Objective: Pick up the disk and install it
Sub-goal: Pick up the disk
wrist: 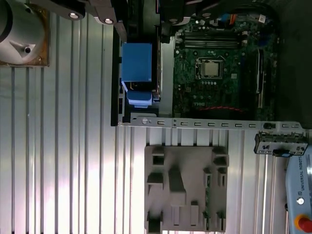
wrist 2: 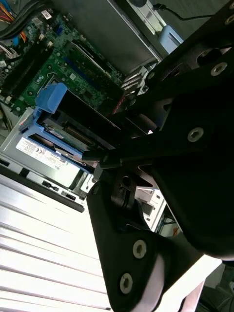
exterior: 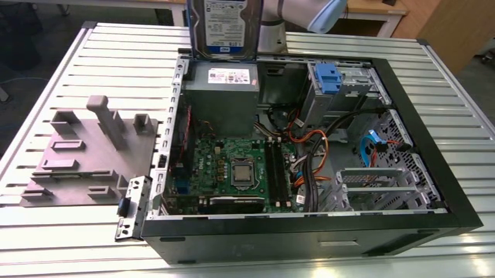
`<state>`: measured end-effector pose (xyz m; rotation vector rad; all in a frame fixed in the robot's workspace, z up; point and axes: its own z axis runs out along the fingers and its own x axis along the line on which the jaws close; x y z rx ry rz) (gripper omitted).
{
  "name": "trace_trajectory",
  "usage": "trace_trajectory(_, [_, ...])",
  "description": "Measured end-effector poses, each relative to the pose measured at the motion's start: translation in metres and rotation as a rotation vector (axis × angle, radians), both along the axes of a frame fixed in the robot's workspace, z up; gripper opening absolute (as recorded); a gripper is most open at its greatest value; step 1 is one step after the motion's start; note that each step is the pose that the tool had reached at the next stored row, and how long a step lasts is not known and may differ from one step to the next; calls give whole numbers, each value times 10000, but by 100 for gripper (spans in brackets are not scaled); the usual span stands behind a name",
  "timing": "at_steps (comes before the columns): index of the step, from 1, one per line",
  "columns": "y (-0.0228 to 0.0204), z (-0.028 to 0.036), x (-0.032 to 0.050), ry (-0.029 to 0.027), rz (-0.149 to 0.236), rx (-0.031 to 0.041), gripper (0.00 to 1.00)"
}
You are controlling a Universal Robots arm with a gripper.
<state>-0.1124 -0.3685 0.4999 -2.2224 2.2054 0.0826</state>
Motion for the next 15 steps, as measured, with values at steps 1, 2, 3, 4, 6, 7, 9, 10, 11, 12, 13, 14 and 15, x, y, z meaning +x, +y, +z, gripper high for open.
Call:
trace_trajectory(1, [0,0,31,0,1,0,35])
trace_trajectory(2, [0,0,62,0,0,-1,35])
trace_trajectory(3, [0,0,96,0,1,-1,35])
trace_trajectory(4, [0,0,128,0,0,-1,35])
trace_trajectory(6, [0,0,191,0,1,-1,35])
trace_trajectory(7, [0,0,222,0,1,-1,35])
trace_trajectory(9, [0,0,282,0,0,0,35])
trace_trajectory(10, [0,0,314,0,1,0,35])
trace_trajectory(11, [0,-1,342,0,1,0,35])
trace_trajectory(12, [0,-1,369,0,1,0,35])
trace_trajectory(13, [0,-1,396,0,0,0,35])
trace_trajectory(14, [0,-1,424,0,0,-1,35])
trace_trajectory(15, [0,-1,451,0,1,0,35])
